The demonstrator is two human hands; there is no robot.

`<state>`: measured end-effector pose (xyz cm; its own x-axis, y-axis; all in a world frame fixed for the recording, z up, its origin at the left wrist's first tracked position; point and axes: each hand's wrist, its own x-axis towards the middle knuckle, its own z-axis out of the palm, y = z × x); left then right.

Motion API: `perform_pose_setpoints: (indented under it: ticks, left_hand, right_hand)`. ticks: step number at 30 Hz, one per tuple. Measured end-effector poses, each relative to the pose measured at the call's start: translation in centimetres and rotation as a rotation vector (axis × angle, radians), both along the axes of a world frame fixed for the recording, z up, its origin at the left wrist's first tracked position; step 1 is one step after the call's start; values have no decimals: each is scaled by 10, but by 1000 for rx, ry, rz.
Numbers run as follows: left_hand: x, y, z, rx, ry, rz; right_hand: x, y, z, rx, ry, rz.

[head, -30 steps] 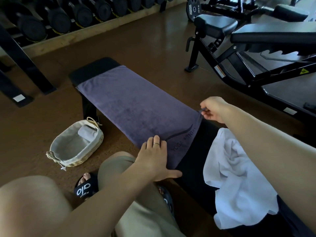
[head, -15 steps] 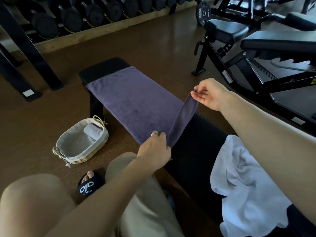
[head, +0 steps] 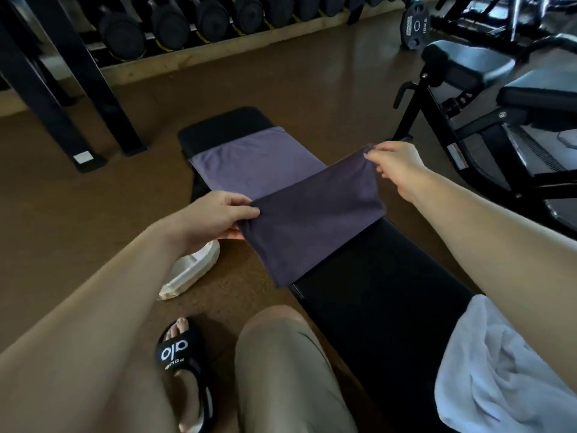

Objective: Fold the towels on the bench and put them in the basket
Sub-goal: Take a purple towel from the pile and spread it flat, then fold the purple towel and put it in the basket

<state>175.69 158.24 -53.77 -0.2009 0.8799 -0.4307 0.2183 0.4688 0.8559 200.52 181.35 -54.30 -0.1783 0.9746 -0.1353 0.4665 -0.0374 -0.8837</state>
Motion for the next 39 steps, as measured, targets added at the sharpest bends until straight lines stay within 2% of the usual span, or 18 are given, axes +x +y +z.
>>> perform_pose_setpoints:
  ticks: [7, 13, 19, 24, 29, 33, 39]
  left_hand:
    - [-73, 41, -24, 125, -190, 306]
    - [-123, 84, -48, 177, -222, 512]
    - [-160, 117, -81, 168, -178, 738]
    - [-180, 129, -106, 114, 68, 736]
    - [-181, 133, -117, 155, 263, 681]
    - [-187, 129, -115, 223, 288, 648]
    - [-186, 117, -91, 379, 231, 547]
  right_hand:
    - [-85, 66, -20, 89, -44, 76]
    - [-157, 120, -40, 267, -200, 154]
    - [-218, 153, -71, 307, -326, 249]
    - [-238, 167, -102, 218, -412, 258]
    - [-239, 169, -105, 192, -431, 264]
    - [-233, 166, -101, 215, -385, 262]
    - [-222, 148, -85, 362, -204, 103]
